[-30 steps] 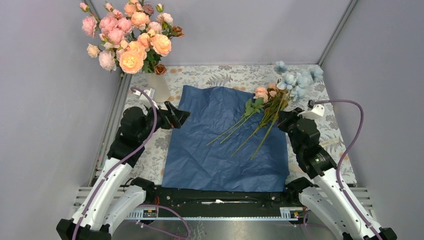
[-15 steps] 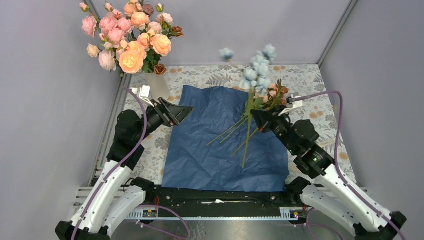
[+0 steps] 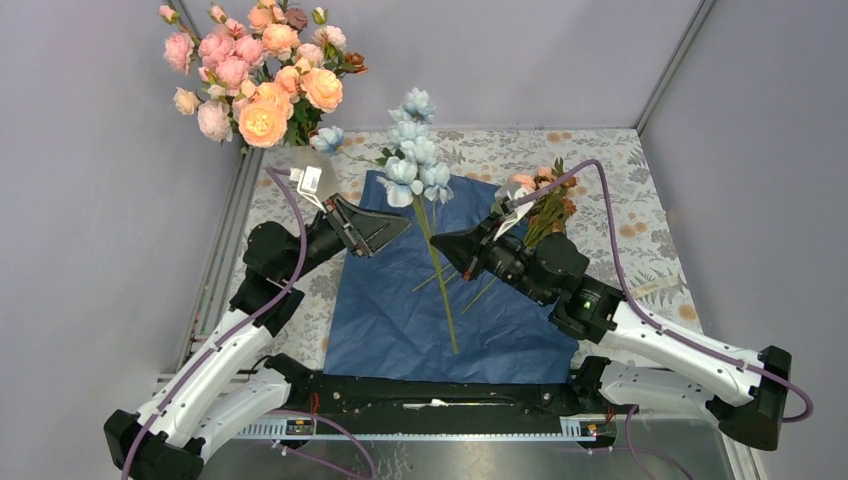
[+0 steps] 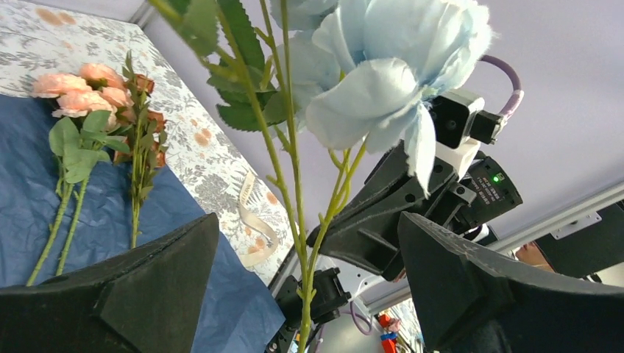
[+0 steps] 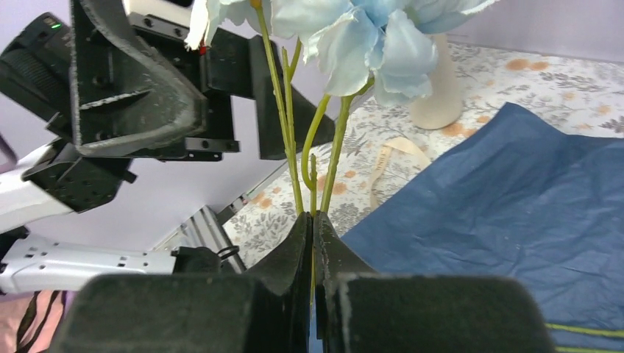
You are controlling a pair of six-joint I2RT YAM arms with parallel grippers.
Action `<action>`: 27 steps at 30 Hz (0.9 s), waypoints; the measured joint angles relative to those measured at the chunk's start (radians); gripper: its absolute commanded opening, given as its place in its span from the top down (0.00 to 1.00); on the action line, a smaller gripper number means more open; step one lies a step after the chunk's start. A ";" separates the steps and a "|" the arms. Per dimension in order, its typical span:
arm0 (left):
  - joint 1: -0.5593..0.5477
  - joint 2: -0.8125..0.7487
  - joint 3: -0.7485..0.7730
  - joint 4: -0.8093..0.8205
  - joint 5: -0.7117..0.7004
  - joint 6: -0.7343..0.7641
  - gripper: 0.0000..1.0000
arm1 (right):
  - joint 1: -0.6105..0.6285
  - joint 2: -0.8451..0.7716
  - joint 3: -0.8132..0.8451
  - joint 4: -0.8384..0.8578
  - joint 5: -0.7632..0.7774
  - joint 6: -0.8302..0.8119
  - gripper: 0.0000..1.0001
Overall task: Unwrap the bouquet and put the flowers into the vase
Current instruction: Pick up the fake flower from the wrapping paper.
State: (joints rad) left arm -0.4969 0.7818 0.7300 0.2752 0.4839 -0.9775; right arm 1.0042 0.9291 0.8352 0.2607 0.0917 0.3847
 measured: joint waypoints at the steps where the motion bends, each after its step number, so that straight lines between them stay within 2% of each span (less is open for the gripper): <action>1: -0.009 0.005 0.000 0.006 -0.002 0.000 0.01 | 0.015 0.009 0.005 0.010 -0.001 -0.005 1.00; 7: -0.045 0.019 0.000 0.018 -0.016 0.000 0.02 | 0.068 0.042 0.028 0.023 0.001 -0.027 1.00; 11: -0.058 0.023 0.000 0.019 -0.021 0.002 0.08 | 0.085 0.062 0.045 0.018 0.002 -0.045 1.00; 14: -0.066 0.031 0.001 0.016 -0.023 0.005 0.15 | 0.094 0.071 0.056 0.012 0.003 -0.056 1.00; 21: -0.089 0.056 0.009 0.002 -0.029 0.021 0.46 | 0.105 0.093 0.087 -0.021 0.030 -0.082 1.00; 27: -0.098 0.058 0.024 -0.016 -0.048 0.043 0.60 | 0.109 0.114 0.097 -0.048 0.050 -0.101 1.00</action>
State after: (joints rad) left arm -0.5953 0.8398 0.7536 0.2588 0.4362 -0.9348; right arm 1.1137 1.0431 0.9325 0.2123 0.1417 0.2840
